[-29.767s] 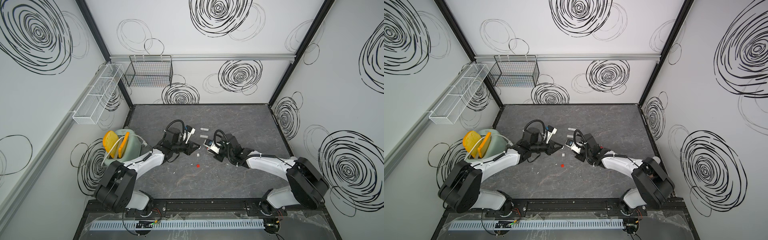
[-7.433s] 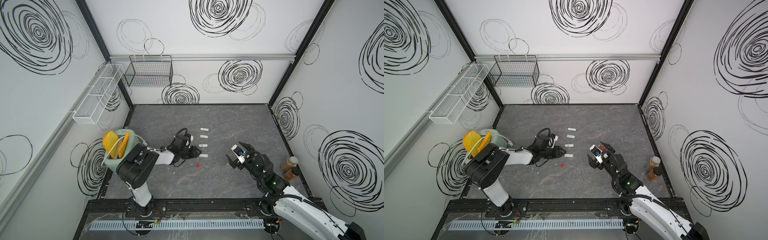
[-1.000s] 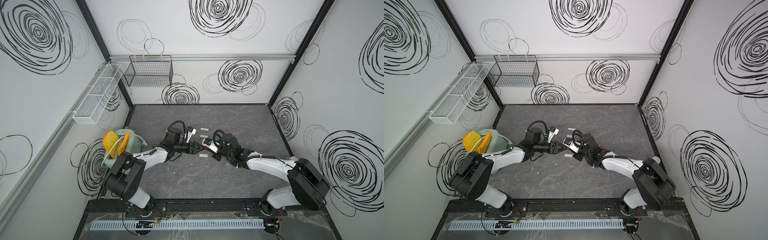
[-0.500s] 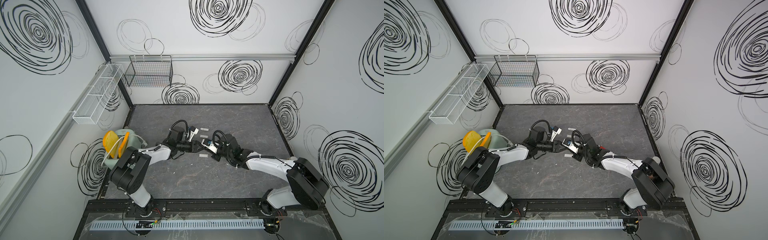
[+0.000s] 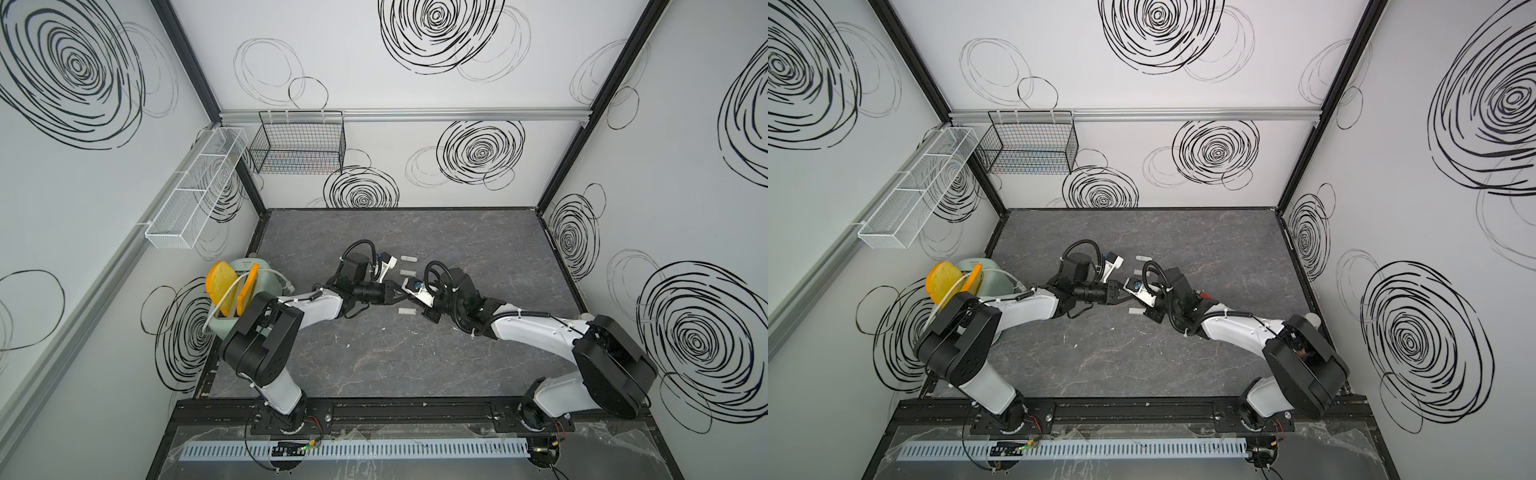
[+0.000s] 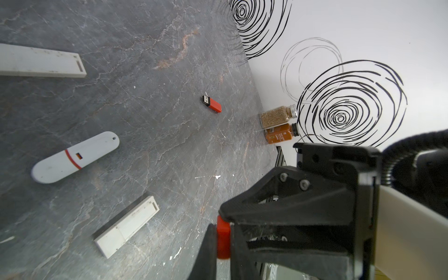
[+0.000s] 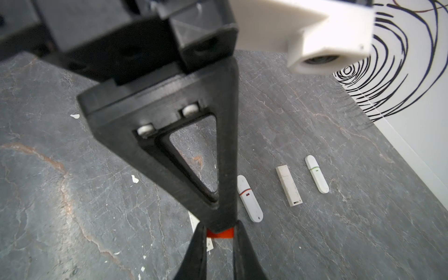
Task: Close the usb drive cover
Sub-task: Pick up the cover from the center of the board, then pick up the USB drive from the center of the board.
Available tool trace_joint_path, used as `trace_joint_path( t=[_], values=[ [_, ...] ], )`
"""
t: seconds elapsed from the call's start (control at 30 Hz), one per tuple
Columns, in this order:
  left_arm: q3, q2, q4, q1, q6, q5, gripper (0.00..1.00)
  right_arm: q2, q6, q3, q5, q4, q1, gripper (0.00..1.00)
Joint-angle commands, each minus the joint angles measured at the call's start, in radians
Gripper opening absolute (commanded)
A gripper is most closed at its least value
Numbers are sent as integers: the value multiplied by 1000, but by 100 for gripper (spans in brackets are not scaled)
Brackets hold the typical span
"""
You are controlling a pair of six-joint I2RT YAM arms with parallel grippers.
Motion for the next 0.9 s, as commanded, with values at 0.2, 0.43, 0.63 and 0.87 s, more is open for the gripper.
trace_joint_path(
  t=[0.2, 0.43, 0.63, 0.87],
  values=[
    [12, -22, 33, 8, 11, 10, 0, -53, 3, -4, 2, -40, 14, 22],
    [-11, -52, 30, 38, 26, 1, 0, -96, 26, 42, -23, -287, -32, 40],
    [-23, -79, 11, 43, 57, -3, 0, -135, 55, 87, 57, -400, -96, 44],
    [-34, -98, 0, 47, 80, -13, 0, -74, 98, 166, 147, -525, -226, 52]
  ],
)
